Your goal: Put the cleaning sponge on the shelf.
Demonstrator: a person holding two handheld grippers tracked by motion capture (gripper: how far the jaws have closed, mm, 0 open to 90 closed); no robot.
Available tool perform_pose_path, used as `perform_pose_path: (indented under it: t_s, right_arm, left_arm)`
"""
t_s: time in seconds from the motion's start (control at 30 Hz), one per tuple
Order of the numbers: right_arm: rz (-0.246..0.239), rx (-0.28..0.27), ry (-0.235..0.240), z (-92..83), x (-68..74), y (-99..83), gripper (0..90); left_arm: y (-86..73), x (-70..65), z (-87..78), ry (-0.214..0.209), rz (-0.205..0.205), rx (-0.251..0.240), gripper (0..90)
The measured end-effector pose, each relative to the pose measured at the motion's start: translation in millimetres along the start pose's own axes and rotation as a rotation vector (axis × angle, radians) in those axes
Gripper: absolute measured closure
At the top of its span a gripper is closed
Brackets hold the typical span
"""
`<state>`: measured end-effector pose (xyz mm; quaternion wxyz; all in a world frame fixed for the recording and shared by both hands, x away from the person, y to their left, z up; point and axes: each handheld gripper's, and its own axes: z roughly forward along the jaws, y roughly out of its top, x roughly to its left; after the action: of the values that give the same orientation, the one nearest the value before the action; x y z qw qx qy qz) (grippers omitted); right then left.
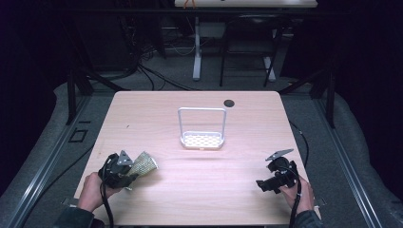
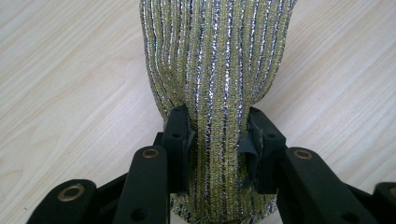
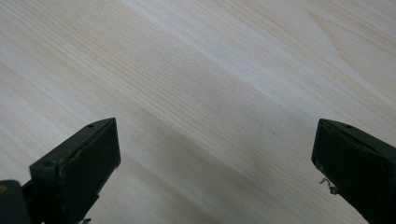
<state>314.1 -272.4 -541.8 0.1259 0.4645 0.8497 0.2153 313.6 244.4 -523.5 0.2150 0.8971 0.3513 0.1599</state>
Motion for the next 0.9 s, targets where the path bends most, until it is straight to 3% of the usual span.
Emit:
perform_pose_path:
  t_s: [0.5,0.9]
  right_arm:
    - [0.001,0.005,-0.002,0.8,0.7,0.8,0.8]
    - [0.0,0.012,0.0,0.9,1.0,1.5,1.0]
  left_arm:
    - [11.7,-9.1,-1.6,-0.011,0.003,-0.029,65.1]
    - [26.9,-18.6,2.0,-0.025,0.035,-0.044,64.9]
